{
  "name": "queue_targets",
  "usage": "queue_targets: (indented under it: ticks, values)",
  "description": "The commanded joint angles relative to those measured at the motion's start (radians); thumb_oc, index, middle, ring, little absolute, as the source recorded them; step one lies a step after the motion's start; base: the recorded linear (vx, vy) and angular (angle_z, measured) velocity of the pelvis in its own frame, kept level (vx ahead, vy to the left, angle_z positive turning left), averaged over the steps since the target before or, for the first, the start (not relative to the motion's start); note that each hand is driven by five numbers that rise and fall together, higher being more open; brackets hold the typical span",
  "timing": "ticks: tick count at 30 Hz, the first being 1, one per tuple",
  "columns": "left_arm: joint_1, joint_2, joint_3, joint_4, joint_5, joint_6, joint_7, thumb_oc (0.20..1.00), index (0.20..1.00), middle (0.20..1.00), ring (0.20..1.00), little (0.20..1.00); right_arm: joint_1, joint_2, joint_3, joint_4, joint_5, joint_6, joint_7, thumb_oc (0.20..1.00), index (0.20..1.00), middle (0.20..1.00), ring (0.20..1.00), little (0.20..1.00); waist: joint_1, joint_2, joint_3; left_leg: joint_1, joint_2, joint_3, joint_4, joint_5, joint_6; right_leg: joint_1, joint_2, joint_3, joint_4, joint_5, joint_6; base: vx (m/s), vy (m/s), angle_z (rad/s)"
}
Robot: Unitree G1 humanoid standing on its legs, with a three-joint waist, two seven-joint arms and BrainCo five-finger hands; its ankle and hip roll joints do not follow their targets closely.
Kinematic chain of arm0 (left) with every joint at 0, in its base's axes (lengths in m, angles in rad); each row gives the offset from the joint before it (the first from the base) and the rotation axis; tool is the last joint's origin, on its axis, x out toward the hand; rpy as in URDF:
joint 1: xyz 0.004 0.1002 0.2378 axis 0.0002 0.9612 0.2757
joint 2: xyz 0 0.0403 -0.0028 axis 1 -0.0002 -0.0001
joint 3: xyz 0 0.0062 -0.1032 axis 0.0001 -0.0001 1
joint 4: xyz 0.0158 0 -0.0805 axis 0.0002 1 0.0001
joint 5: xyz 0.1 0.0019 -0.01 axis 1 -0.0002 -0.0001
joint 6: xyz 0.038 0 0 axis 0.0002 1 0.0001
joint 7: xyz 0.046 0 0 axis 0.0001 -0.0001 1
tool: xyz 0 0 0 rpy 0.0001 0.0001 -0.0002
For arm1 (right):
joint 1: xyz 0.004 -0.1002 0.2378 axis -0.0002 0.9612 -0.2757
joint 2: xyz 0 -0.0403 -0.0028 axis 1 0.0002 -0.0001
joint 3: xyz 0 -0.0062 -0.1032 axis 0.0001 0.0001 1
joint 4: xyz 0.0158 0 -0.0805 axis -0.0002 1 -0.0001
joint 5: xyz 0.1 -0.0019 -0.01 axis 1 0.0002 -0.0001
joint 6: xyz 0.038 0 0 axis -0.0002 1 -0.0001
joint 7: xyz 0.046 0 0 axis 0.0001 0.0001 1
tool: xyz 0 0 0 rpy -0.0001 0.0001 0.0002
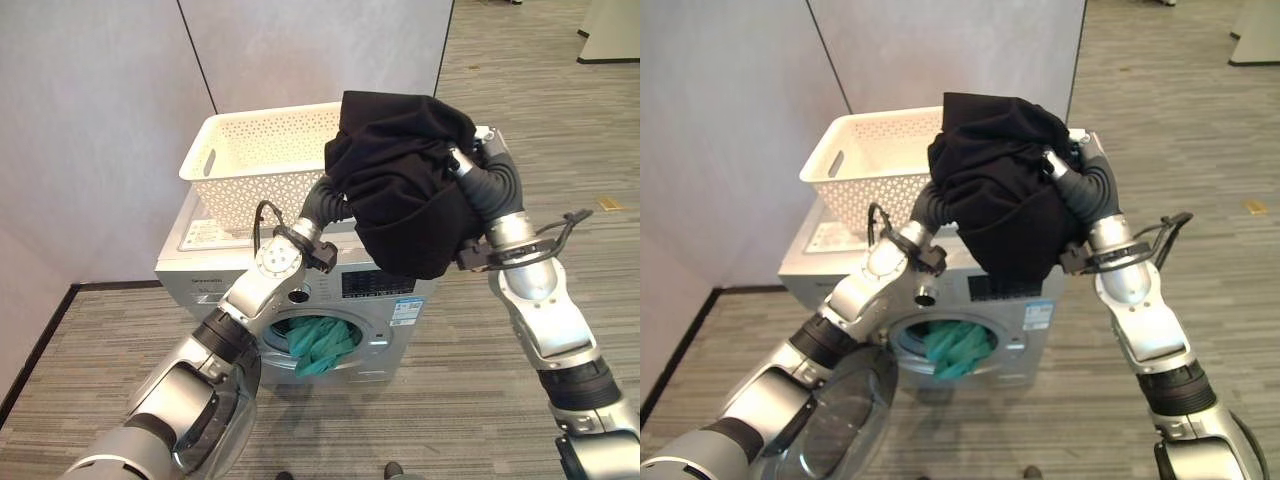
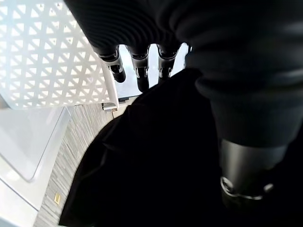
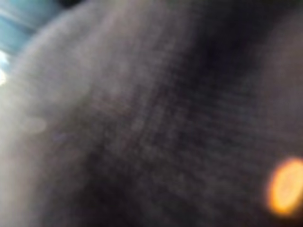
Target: Grab the laundry basket,head to the washer,open it,put in the laundry and shut it.
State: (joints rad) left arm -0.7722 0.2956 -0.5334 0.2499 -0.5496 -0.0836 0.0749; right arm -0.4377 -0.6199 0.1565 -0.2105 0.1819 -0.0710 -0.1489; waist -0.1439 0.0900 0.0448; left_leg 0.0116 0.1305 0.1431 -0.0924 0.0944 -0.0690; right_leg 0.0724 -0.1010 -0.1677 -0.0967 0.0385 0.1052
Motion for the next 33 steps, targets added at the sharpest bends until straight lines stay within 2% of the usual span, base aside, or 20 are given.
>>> queue_targets:
  ticks: [1, 7, 11, 12, 13, 16, 19, 33]
  values:
    - [-0.113, -0.025, -0.016, 0.039, -0.012, -0.054, -0.002, 1.0, 1.0, 1.0, 1.0, 1.0, -0.128, 0.027, -0.019, 0.026, 0.008, -0.041, -0.01, 0.2, 0.2, 0.2, 0.2, 0.2, 0.016, -0.048, -0.039, 0.053, 0.037, -0.05, 0.005, -0.083, -0.037, 0.031, 0.021, -0.018, 0.016, -0.132, -0.007, 0.0, 0.0, 0.0]
    - [-0.111, 0.002, -0.007, 0.02, -0.017, -0.053, -0.01, 1.0, 1.0, 1.0, 1.0, 1.0, -0.122, 0.013, -0.033, 0.026, 0.009, -0.037, -0.001, 0.2, 0.2, 0.2, 0.2, 0.2, 0.021, -0.049, -0.042, 0.052, 0.038, -0.053, 0.005, -0.087, -0.038, 0.03, 0.021, -0.022, 0.011, -0.13, -0.005, 0.01, 0.003, 0.0]
    - [-0.132, 0.048, -0.008, -0.004, 0.047, -0.05, -0.006, 1.0, 1.0, 1.0, 1.0, 1.0, -0.111, -0.011, -0.065, 0.025, 0.011, -0.038, -0.003, 0.2, 0.2, 0.2, 0.2, 0.2, 0.028, -0.052, -0.046, 0.043, 0.039, -0.06, 0.005, -0.087, -0.041, 0.025, 0.023, -0.031, 0.011, -0.13, -0.002, 0.01, 0.004, 0.07]
    - [-0.159, 0.079, -0.018, -0.015, 0.135, -0.048, -0.003, 1.0, 1.0, 1.0, 1.0, 1.0, -0.109, -0.027, -0.078, 0.027, 0.007, -0.039, -0.002, 0.2, 0.2, 0.2, 0.2, 0.2, 0.033, -0.053, -0.048, 0.038, 0.038, -0.065, 0.005, -0.086, -0.041, 0.024, 0.025, -0.034, 0.01, -0.13, -0.002, 0.0, -0.001, 0.14]
    - [-0.16, 0.078, -0.018, -0.015, 0.137, -0.048, -0.003, 1.0, 1.0, 1.0, 1.0, 1.0, -0.109, -0.027, -0.079, 0.027, 0.007, -0.04, -0.001, 0.2, 0.2, 0.2, 0.2, 0.2, 0.033, -0.054, -0.048, 0.037, 0.038, -0.065, 0.005, -0.086, -0.041, 0.023, 0.025, -0.034, 0.01, -0.13, -0.002, 0.0, -0.001, 0.12]
    - [-0.23, 0.115, -0.054, -0.032, 0.298, -0.047, 0.001, 1.0, 1.0, 1.0, 1.0, 1.0, -0.125, -0.052, -0.091, 0.04, 0.003, -0.045, -0.002, 0.2, 0.2, 0.2, 0.2, 0.2, 0.039, -0.058, -0.051, 0.032, 0.04, -0.067, 0.005, -0.088, -0.044, 0.019, 0.025, -0.038, 0.01, -0.132, 0.002, 0.0, -0.003, 0.05]
    - [-0.274, 0.106, -0.076, -0.022, 0.361, -0.046, 0.012, 1.0, 1.0, 1.0, 1.0, 1.0, -0.146, -0.062, -0.081, 0.05, 0.003, -0.045, -0.006, 0.2, 0.2, 0.2, 0.2, 0.2, 0.042, -0.059, -0.053, 0.031, 0.041, -0.067, 0.005, -0.09, -0.045, 0.017, 0.026, -0.04, 0.009, -0.134, 0.004, 0.0, -0.007, 0.07]
    - [-0.292, 0.048, -0.061, 0.014, 0.42, -0.025, 0.05, 1.0, 1.0, 1.0, 1.0, 1.0, -0.153, -0.05, -0.081, 0.067, -0.001, -0.039, -0.029, 0.2, 0.2, 0.2, 0.2, 0.2, 0.048, -0.059, -0.047, 0.032, 0.039, -0.072, 0.005, -0.091, -0.046, 0.023, 0.028, -0.044, 0.009, -0.139, 0.002, 0.0, 0.0, 0.0]
